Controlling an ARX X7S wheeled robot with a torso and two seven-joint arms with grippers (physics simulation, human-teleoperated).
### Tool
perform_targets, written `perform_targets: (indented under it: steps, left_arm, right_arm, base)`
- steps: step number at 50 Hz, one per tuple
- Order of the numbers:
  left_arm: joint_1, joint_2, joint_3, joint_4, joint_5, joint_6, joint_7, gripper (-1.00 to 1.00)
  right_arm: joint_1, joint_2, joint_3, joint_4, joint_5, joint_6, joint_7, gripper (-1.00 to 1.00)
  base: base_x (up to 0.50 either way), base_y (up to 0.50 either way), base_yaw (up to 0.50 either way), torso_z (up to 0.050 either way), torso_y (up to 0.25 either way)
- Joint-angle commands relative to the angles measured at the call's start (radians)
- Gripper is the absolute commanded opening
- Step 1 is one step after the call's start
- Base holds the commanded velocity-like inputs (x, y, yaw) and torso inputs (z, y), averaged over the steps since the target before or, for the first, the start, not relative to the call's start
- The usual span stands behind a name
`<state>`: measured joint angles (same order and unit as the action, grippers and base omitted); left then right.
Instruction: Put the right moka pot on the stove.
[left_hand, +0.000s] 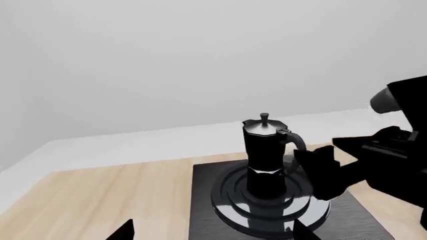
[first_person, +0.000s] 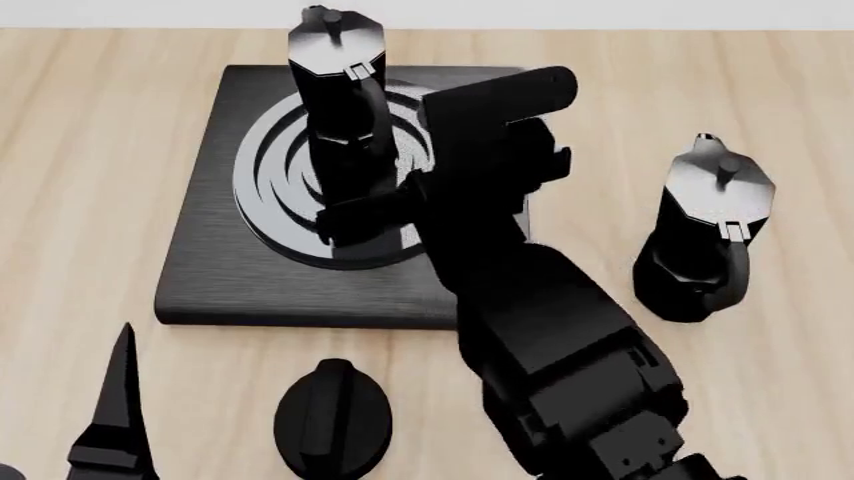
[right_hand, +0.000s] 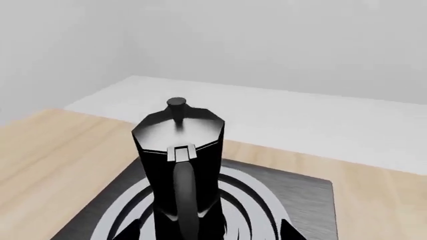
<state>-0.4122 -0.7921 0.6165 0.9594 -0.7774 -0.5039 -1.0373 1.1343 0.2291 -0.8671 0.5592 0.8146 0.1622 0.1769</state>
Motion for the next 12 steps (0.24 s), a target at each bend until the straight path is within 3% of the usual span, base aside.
perform_targets:
  steps: [1, 12]
  left_arm:
    - [-0.002, 0.001, 0.006, -0.005, 0.003, -0.001, -0.002, 1.0]
    - [-0.006, -0.001, 0.008, -0.005, 0.0, -0.005, -0.008, 1.0]
  right_arm:
    - [-0.077, 0.192, 0.01, -0.4, 0.082, 0.111, 0.139, 1.0]
    - [-0.203, 0.396, 0.046, -0.773, 0.145, 0.128, 0.28, 1.0]
  base:
    - [0.0, 0.0, 0.0, 0.0, 0.0]
    - [0.0, 0.0, 0.0, 0.0, 0.0]
